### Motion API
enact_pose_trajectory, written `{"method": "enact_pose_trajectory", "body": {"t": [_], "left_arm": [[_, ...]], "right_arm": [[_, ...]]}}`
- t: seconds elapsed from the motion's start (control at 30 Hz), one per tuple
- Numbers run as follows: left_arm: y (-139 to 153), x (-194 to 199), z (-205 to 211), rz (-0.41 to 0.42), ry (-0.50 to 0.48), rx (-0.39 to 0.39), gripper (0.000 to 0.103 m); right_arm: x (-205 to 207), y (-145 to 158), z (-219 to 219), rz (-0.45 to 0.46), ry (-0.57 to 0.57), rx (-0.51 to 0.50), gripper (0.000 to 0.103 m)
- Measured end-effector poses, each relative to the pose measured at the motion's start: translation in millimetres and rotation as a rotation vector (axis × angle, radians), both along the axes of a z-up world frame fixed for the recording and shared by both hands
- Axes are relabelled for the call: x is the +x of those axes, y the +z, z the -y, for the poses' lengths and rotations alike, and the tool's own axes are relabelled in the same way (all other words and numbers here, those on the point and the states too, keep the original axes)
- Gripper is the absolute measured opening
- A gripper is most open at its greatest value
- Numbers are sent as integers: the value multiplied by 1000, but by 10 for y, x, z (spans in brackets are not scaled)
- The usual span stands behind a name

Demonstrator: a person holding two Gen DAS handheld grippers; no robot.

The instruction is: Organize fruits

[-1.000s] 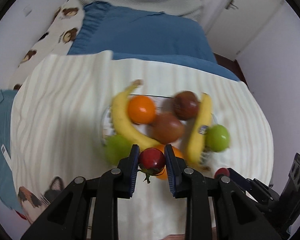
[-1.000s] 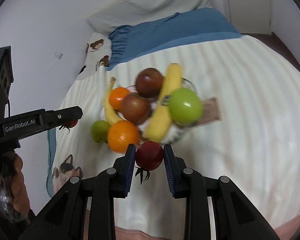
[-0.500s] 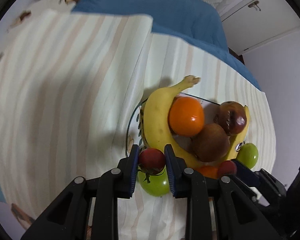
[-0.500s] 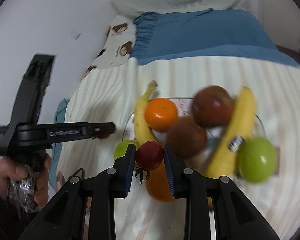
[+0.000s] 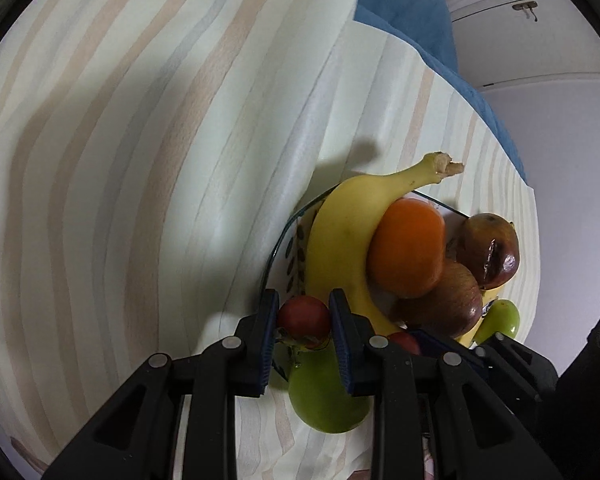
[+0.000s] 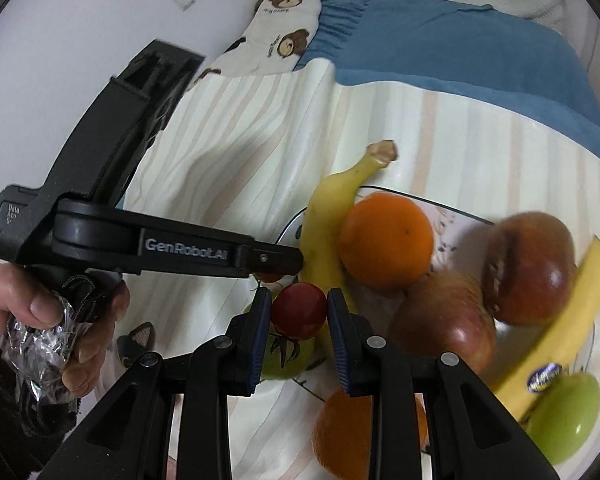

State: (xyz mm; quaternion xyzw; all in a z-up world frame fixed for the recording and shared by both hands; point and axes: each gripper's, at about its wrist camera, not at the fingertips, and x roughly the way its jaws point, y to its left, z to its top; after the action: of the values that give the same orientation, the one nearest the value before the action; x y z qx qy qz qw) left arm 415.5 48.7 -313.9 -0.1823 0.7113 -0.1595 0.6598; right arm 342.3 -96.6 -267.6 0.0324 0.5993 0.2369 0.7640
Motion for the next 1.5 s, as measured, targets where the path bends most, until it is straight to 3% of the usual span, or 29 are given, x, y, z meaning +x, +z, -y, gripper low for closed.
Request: {"method": "enact_pose_trajectory", "body": {"t": [0.3, 0.57, 0.77, 1.07, 1.23, 1.4, 1.5], "left_arm": [[8, 34, -61, -20, 16, -38, 27], [30, 40, 6, -8, -3, -10, 28], [50, 13, 76, -4, -9, 7, 31], [172, -7, 153, 26, -10, 22, 34], [316, -32, 216, 73, -21, 59, 39], [482, -126, 248, 149, -9, 146, 53], [588, -231, 273, 212, -12, 215, 55]], "right_arm": [[123, -93, -156, -11, 31, -25, 32], [155, -131, -15, -29, 5, -47, 33], [116, -116, 92, -30, -10, -51, 45], [94, -46, 152, -29, -15, -25, 48], [4, 7, 216, -29, -11, -16, 48], [-145, 204, 362, 14, -37, -14, 48], [-284, 376, 459, 70, -86, -47, 58]]}}
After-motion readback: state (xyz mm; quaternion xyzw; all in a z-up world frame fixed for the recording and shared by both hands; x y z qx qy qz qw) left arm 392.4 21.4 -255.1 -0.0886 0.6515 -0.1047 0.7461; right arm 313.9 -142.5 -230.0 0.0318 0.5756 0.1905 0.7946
